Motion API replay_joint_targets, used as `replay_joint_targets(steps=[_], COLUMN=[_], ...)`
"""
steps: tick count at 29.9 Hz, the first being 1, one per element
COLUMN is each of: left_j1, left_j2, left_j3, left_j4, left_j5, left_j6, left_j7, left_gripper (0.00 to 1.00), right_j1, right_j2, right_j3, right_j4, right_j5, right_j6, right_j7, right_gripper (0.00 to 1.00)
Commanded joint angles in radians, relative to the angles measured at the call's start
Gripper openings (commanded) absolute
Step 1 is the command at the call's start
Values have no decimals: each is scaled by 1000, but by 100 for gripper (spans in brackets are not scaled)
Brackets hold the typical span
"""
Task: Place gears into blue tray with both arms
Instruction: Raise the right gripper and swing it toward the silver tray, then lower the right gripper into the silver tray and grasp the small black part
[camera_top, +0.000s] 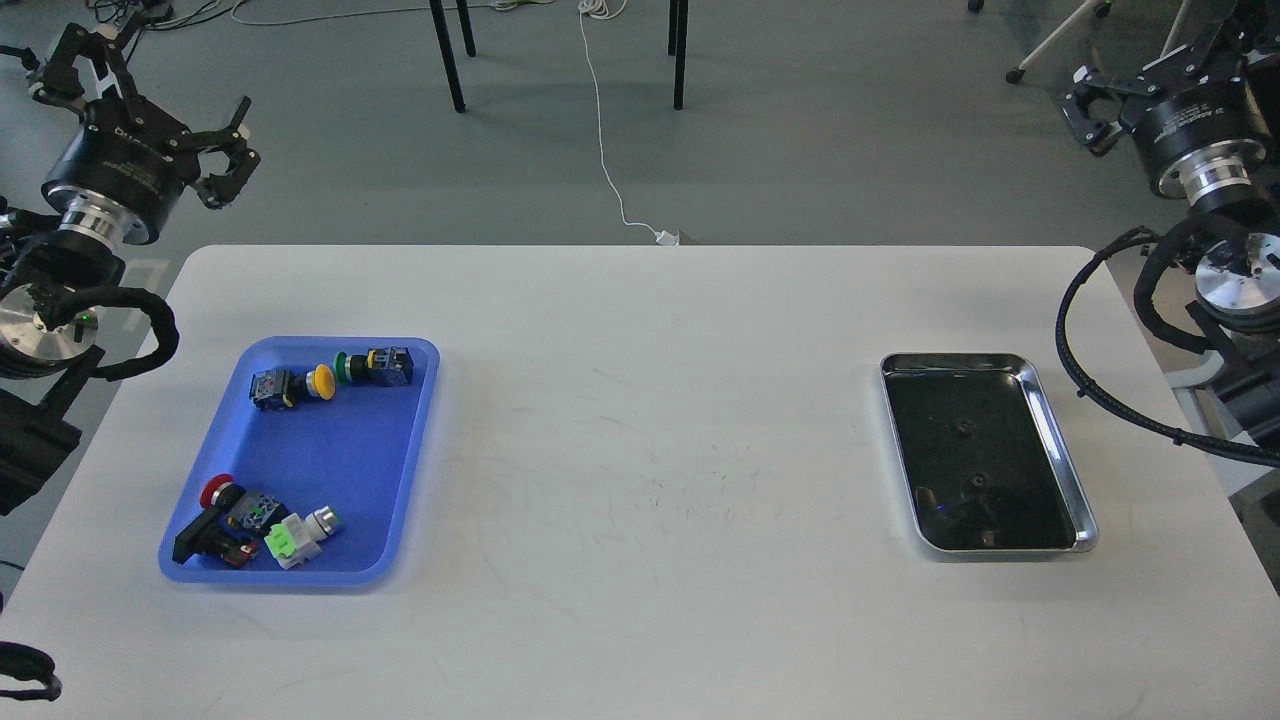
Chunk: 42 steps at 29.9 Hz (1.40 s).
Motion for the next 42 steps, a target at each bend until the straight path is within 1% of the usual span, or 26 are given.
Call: replay_joint_targets(steps=[1, 5, 9, 12, 14, 16, 20, 25, 29, 31, 37, 40, 42], left_j1=[0, -1, -10, -13, -13, -13, -13, -10, 0, 4, 4, 2, 2], left_j2=[0, 6, 9, 11, 20, 38, 38, 26, 26, 26, 38, 38, 37], left_j3=[1, 1, 1, -1, -2, -1, -2, -9, -12, -12, -9, -12, -12], left_j4=[-1, -2, -2, -10, -43, -71, -74, -74, -74, -74, -74, -74, -74], left_j5=[0, 2, 5, 5, 5, 5, 3, 0, -1, -3, -1, -1, -3], left_j6=[1, 20, 34, 39, 53, 57, 51, 50, 48, 47, 40, 42, 42], left_j7=[-3, -3, -2, 0, 0, 0, -3, -3, -5, -5, -2, -2, -2], left_gripper=[98, 98, 98, 98, 98, 98, 98, 98, 98, 98, 98, 98, 98], right_j1=[-29, -35, -23, 2, 55, 134, 314, 551, 677, 726, 818, 870, 873], right_j2=[6, 17, -2, -63, -121, -143, -179, -163, -115, -106, -59, -8, 15], right_j3=[7, 16, -5, -56, -143, -259, -532, -853, -1074, -1148, -1329, -1488, -1577], right_j4=[1, 1, 23, 91, 133, 153, 187, 250, 343, 369, 435, 477, 481], right_j5=[4, 2, -11, -74, -158, -206, -246, -358, -600, -736, -1026, -1175, -1249], right_j6=[-1, -5, -5, -8, -13, -14, -11, -8, -8, -8, -7, -5, -8], right_j7=[-1, 2, 2, -10, -21, -21, -21, -19, -10, 8, 62, 107, 131], right_gripper=[99, 99, 99, 99, 99, 99, 99, 99, 99, 99, 98, 97, 96])
